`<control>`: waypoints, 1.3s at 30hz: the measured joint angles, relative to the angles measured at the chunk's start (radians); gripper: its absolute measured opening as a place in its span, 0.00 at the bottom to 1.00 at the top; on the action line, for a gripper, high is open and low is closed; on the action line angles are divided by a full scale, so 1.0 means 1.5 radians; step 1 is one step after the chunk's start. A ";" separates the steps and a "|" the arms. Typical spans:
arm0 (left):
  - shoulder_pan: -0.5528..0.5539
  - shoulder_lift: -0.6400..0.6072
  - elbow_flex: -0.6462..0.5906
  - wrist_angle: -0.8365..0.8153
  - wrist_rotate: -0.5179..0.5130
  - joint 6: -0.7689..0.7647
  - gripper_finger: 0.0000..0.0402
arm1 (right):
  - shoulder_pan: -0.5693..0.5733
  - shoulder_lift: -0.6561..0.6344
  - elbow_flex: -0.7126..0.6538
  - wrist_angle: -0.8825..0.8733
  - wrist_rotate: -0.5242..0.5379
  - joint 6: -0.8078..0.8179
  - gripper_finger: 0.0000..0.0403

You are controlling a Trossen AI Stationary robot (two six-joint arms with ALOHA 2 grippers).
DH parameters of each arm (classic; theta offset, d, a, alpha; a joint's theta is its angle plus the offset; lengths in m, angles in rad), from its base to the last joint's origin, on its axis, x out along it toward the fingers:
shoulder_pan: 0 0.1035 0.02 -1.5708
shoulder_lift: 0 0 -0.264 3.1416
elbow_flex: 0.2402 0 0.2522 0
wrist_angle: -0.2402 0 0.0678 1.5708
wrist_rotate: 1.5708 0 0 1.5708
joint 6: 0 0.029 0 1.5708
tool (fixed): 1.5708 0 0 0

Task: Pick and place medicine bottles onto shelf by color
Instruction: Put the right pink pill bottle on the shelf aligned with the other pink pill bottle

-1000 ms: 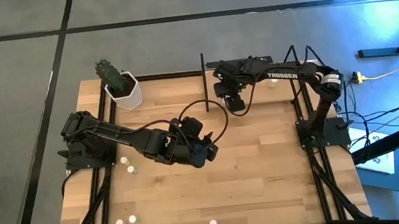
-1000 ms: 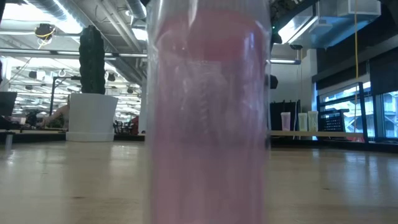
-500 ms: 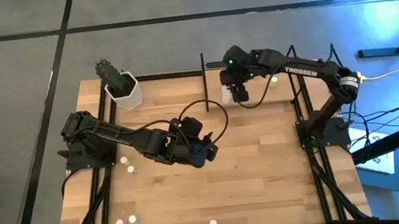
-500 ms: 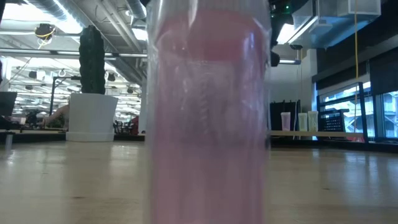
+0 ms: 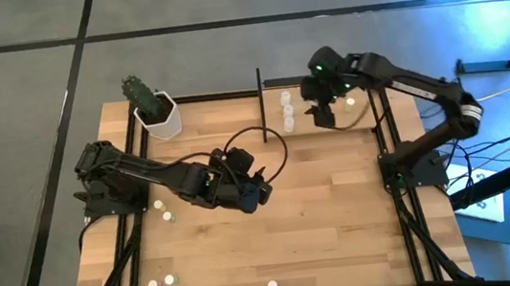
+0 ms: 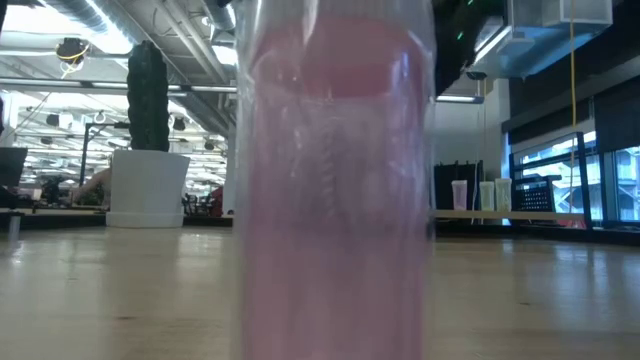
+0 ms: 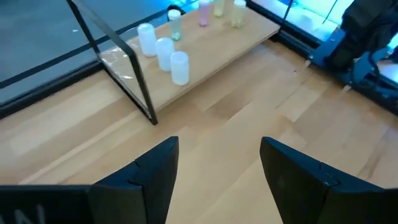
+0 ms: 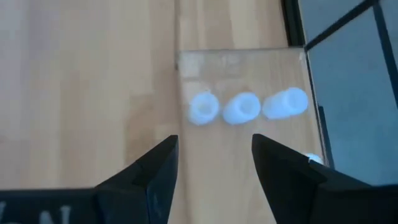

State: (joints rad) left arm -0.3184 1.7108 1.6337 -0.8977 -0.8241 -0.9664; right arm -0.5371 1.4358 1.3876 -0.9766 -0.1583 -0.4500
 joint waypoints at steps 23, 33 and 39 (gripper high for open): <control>-0.113 -0.123 0.000 -0.316 0.255 -0.344 0.55 | 0.329 -0.200 0.000 -0.009 -0.001 0.254 0.51; -0.175 -0.119 0.000 -0.449 0.367 -0.595 0.55 | 0.409 -0.200 0.000 0.018 -0.019 0.331 0.51; -0.209 -0.115 0.000 -0.431 0.369 -0.590 0.55 | 0.417 -0.200 0.000 0.028 -0.018 0.331 0.51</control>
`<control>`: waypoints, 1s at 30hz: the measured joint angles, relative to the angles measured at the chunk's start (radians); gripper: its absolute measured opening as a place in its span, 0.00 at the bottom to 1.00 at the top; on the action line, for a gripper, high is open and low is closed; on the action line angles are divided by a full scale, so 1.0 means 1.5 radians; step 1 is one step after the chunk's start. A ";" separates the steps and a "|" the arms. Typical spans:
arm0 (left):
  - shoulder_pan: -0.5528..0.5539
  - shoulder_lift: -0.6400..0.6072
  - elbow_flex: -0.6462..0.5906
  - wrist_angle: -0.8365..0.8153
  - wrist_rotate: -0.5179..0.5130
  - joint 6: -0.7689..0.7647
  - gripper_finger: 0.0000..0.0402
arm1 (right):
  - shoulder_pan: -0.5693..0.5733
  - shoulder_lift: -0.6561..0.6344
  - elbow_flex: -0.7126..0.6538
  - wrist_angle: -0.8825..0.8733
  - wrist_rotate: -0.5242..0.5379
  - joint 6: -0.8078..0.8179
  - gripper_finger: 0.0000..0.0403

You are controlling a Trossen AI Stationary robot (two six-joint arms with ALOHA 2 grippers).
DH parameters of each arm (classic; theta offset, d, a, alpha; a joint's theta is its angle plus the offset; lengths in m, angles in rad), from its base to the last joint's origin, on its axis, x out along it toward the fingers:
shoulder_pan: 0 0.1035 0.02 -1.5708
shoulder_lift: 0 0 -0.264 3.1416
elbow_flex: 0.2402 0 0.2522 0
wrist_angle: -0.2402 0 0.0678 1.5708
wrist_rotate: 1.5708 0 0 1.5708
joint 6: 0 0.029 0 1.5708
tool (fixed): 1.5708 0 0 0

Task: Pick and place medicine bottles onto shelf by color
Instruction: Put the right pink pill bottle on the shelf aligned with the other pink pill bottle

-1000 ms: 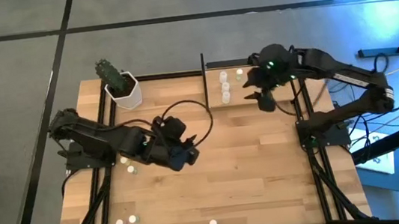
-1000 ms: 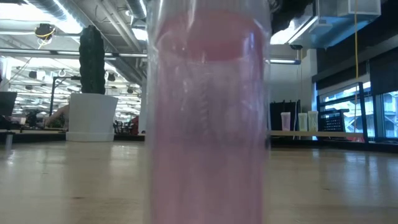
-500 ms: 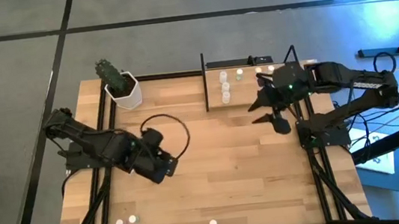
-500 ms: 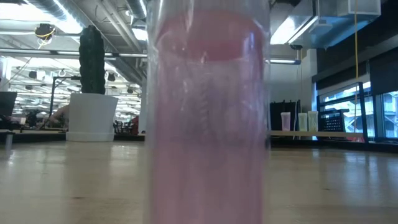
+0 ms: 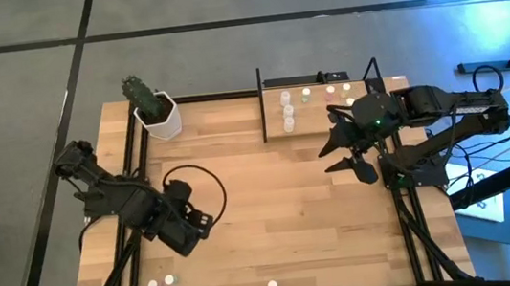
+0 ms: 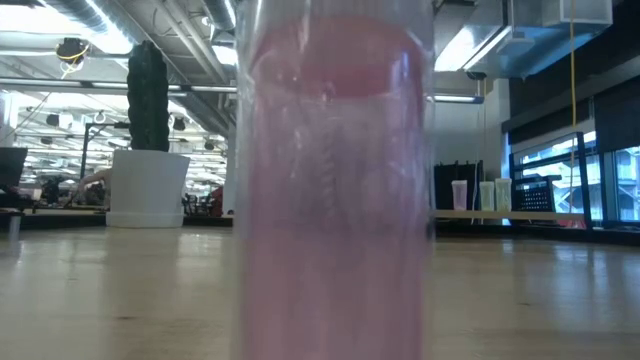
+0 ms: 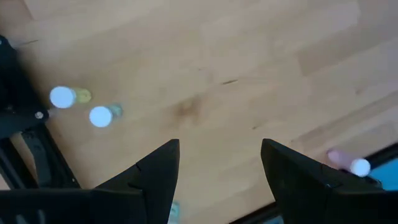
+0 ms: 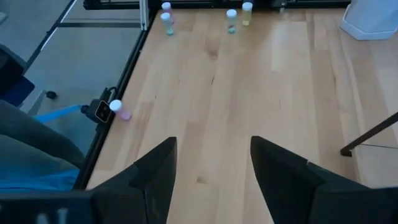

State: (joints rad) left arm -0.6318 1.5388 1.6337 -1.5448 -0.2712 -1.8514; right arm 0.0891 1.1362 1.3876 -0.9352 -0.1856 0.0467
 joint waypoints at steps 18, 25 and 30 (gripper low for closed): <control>-0.021 0.104 0.000 0.348 -0.037 0.087 0.55 | 0.000 0.001 0.000 -0.003 0.001 -0.004 0.51; -0.020 0.174 0.000 0.461 -0.035 0.091 0.55 | -0.001 0.001 0.000 -0.009 -0.019 -0.069 0.51; -0.020 0.211 0.000 0.539 -0.036 0.097 0.55 | 0.000 0.001 0.000 -0.021 -0.075 -0.129 0.51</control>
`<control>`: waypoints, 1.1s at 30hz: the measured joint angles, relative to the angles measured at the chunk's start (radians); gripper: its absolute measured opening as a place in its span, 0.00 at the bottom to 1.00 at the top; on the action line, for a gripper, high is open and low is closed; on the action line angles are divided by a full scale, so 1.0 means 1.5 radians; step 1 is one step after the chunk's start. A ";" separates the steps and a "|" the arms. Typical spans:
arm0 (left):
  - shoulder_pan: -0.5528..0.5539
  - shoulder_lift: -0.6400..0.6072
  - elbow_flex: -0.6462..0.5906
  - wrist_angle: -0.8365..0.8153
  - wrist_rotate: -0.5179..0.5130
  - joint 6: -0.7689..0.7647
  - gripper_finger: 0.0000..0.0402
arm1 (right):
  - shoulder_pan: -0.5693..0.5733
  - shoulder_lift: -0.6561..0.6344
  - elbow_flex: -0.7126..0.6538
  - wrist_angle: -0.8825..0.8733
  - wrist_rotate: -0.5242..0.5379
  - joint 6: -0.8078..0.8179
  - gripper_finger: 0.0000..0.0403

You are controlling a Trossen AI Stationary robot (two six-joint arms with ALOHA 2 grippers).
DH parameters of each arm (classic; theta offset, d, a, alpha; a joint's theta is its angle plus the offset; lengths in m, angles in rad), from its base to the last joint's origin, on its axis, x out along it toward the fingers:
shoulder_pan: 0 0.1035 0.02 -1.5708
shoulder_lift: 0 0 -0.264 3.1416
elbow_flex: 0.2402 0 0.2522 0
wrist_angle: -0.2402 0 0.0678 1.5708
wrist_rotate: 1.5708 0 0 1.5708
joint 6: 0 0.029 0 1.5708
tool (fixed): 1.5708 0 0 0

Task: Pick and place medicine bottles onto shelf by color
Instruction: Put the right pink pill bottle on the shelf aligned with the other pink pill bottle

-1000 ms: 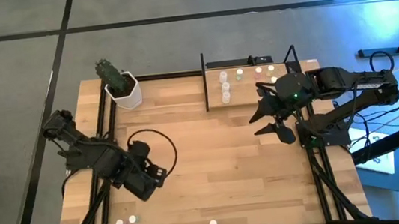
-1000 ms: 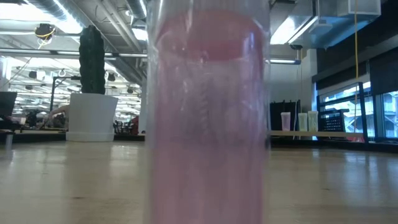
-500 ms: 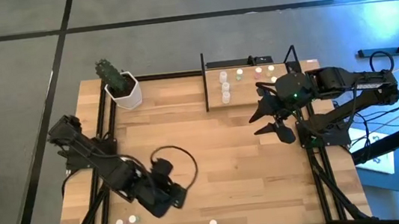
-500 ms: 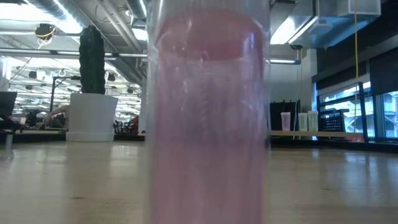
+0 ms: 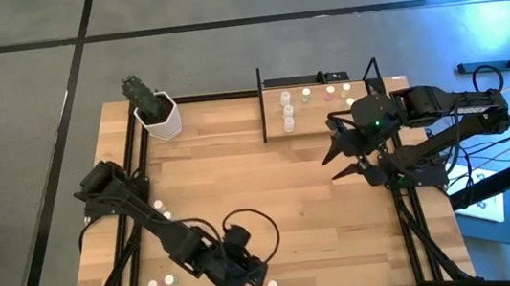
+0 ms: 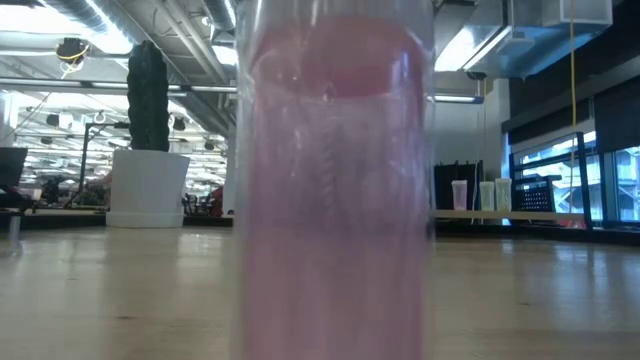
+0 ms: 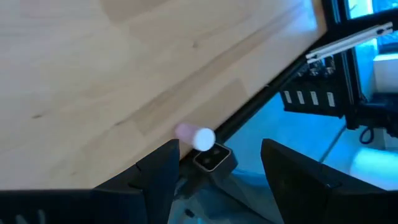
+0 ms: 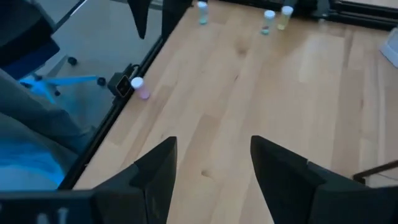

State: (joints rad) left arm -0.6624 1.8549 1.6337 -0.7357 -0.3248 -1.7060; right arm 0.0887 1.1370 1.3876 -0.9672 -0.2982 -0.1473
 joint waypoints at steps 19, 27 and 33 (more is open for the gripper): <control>-0.012 0.028 0.000 0.031 0.002 0.111 0.55 | 0.167 0.029 -0.003 0.066 0.101 -0.044 0.51; -0.060 -0.054 0.000 -0.171 -0.098 0.115 0.55 | 0.197 0.141 -0.003 0.189 0.152 -0.044 0.51; -0.114 -0.109 0.000 -0.292 -0.175 0.114 0.55 | 0.197 0.234 -0.003 0.254 0.134 -0.043 0.51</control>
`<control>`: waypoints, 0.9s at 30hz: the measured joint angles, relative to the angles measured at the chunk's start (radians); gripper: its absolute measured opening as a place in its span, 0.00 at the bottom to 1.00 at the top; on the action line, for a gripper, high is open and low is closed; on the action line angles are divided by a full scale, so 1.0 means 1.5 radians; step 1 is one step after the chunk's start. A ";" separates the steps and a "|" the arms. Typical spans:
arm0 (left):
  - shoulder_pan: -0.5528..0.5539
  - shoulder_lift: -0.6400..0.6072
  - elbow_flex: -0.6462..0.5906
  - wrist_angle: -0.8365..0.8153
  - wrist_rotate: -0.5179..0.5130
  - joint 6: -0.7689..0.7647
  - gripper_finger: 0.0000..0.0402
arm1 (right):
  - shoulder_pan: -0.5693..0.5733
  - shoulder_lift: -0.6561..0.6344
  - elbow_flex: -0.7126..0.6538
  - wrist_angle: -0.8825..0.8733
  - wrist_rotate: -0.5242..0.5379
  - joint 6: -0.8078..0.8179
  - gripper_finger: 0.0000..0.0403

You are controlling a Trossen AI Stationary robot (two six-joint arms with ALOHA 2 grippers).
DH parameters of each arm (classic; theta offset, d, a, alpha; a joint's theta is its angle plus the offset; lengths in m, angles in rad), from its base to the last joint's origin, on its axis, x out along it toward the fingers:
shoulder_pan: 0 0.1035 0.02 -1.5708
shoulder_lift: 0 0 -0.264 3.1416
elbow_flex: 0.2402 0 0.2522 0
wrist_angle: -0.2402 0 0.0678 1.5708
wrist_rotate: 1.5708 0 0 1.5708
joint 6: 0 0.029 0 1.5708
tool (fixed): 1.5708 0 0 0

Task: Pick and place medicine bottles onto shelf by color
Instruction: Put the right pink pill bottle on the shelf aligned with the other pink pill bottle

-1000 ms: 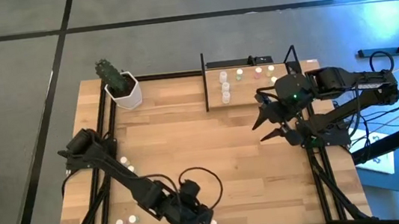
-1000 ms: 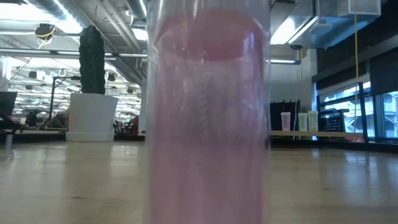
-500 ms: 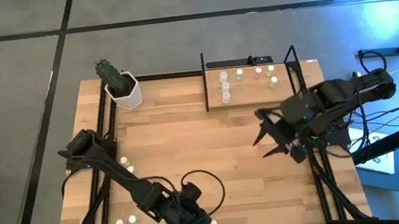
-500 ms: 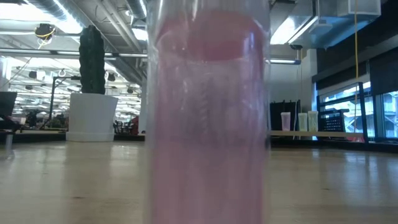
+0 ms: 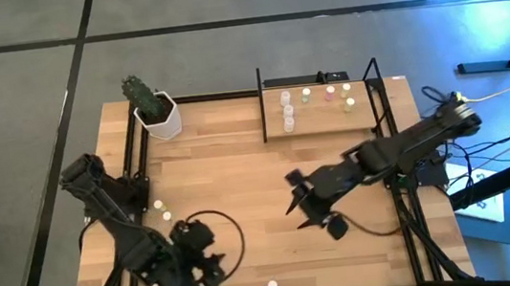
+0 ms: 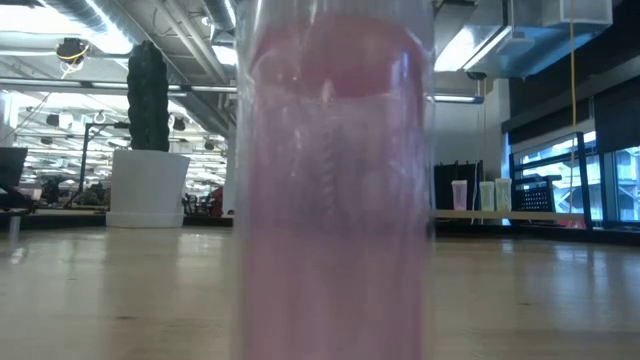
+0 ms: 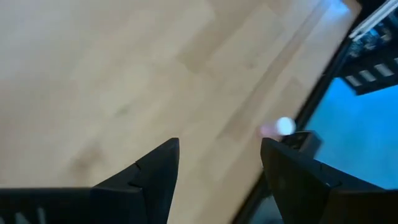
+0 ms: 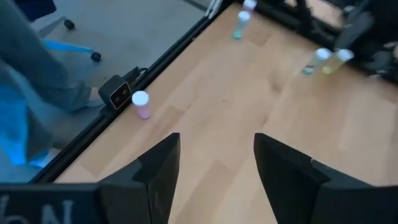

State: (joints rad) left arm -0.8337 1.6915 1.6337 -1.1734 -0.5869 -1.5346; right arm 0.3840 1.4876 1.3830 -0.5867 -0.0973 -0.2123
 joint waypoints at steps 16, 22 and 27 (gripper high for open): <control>-0.027 -0.011 0.000 -0.150 -0.015 0.000 0.55 | 0.023 0.170 0.000 0.165 -0.041 0.119 0.51; -0.027 -0.011 0.000 -0.128 -0.019 0.066 0.55 | 0.023 0.180 0.000 0.163 -0.043 0.121 0.51; -0.027 -0.011 0.000 -0.074 0.005 0.198 0.55 | 0.023 0.180 0.000 0.163 -0.043 0.122 0.51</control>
State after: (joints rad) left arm -0.8737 1.6749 1.6337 -1.2838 -0.5800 -1.2384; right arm 0.4179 1.7569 1.3830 -0.3430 -0.1616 -0.0289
